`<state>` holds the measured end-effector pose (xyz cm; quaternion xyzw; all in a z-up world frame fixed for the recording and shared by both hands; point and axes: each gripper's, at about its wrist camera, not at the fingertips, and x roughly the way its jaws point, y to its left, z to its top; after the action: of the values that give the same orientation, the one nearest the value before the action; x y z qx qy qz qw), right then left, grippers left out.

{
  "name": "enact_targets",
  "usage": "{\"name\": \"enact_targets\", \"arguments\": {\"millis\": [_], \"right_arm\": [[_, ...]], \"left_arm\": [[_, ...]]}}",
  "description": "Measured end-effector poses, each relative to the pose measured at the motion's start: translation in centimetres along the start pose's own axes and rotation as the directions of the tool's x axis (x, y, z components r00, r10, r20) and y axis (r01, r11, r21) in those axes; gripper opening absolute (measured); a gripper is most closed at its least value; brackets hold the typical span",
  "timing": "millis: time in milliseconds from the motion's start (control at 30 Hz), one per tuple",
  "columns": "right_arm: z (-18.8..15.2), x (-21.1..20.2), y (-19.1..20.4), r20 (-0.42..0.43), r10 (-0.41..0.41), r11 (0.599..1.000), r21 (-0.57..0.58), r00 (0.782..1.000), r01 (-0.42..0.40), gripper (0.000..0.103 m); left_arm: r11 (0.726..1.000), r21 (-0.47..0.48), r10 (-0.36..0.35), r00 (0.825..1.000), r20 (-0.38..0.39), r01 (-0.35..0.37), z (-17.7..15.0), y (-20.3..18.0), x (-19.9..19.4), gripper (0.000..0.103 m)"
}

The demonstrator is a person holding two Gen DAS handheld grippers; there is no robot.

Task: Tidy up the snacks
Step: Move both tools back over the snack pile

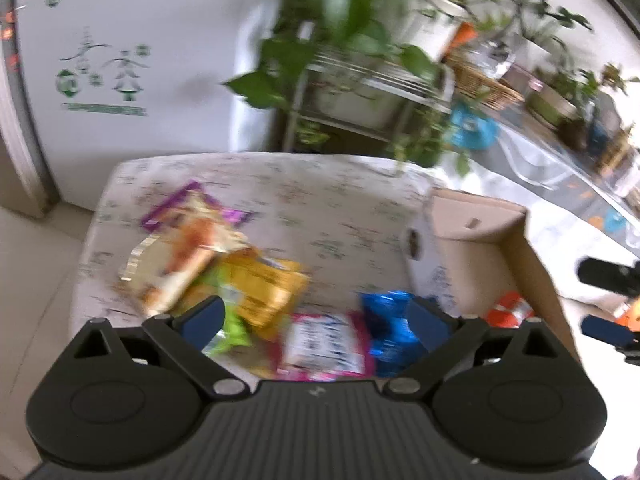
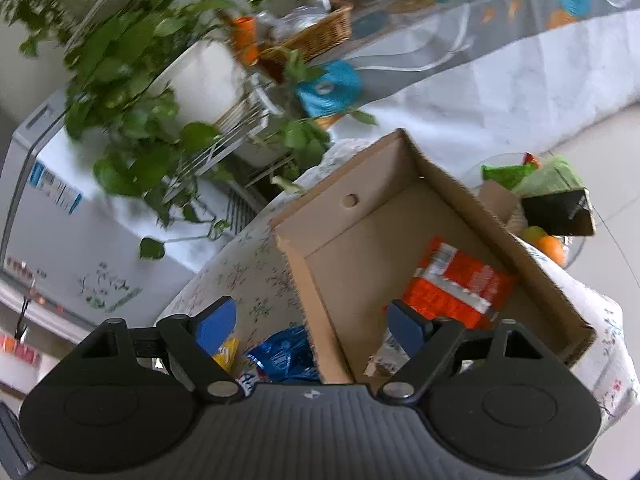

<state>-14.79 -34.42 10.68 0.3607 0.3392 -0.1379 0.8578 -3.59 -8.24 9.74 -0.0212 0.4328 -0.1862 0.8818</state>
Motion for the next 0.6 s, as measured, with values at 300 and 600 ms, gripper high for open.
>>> {"name": "enact_targets", "arguments": {"millis": [300, 600], "right_arm": [[-1.8, 2.0, 3.5, -0.07, 0.054, 0.988, -0.139, 0.996, -0.063, 0.088], [-3.6, 4.2, 6.4, -0.143, 0.12, 0.966, -0.212, 0.982, -0.149, 0.088]], "left_arm": [[0.991, -0.103, 0.082, 0.996, -0.018, -0.084, 0.6, 6.1, 1.4, 0.098], [0.97, -0.22, 0.099, 0.995, -0.023, -0.102, 2.5, 10.7, 3.4, 0.098]]}}
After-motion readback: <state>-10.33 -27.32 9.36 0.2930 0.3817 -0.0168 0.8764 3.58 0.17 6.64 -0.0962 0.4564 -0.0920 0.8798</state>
